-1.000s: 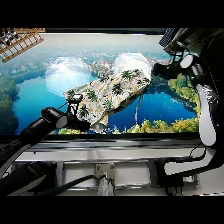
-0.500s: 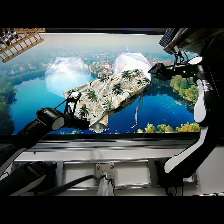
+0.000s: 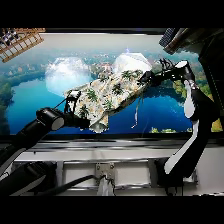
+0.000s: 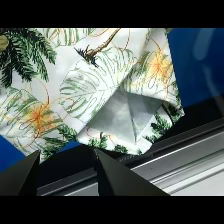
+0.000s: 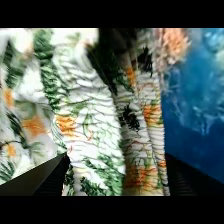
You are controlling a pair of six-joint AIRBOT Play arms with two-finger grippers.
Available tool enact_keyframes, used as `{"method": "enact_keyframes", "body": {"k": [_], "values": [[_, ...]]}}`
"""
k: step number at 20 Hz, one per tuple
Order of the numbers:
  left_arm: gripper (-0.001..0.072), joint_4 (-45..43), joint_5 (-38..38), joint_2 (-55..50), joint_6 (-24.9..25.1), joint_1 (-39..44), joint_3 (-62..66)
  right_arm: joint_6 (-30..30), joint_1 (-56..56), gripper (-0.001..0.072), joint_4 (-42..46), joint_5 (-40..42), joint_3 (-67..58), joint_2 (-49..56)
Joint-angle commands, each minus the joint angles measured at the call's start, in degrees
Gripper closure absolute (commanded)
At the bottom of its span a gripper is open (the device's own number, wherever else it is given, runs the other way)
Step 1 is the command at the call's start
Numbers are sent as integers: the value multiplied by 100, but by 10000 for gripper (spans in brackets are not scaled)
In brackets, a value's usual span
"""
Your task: Fold the clothes and pants, and hang the long-sleeved shirts on hangers.
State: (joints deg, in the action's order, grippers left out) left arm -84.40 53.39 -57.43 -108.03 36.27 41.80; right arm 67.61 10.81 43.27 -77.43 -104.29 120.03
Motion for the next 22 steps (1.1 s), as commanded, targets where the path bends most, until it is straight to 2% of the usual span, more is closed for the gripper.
{"method": "enact_keyframes", "body": {"k": [1, 3, 4, 8, 9, 12, 14, 17, 19, 20, 22], "values": [[347, 55, -44, 4, 2, 0, 22, 201, -144, 31, 260, -116, 59, 72], [347, 114, -44, 7, 2, 2, 26, 219, -205, 100, 214, -240, 149, 70], [347, 133, -44, 9, 2, 2, 26, 219, -236, 183, 142, -304, 195, 70], [347, 133, -24, 11, 2, 2, 26, 122, -334, 660, -37, -291, 304, -190], [348, 131, -26, 9, 2, 2, 26, 131, -334, 693, -37, -273, 304, -328], [348, 131, -26, 9, 2, 2, 26, 328, -334, 693, 192, -251, 337, -863], [348, 131, -31, 11, 2, 2, 26, 673, -334, 694, 601, -236, 597, -1290], [348, 131, -142, 11, 2, 2, 26, 1357, -334, 694, 1355, -111, 1604, -2094], [351, 203, -557, 7, 4, 4, 28, 1672, -334, 694, 1779, -133, 2444, -2726], [375, 367, -857, -4, 4, 4, 28, 1764, -334, 694, 1888, -144, 2885, -3086], [503, 1005, -1438, -39, 103, 4, 28, 1786, -334, 694, 1915, -109, 3659, -3788]]}}
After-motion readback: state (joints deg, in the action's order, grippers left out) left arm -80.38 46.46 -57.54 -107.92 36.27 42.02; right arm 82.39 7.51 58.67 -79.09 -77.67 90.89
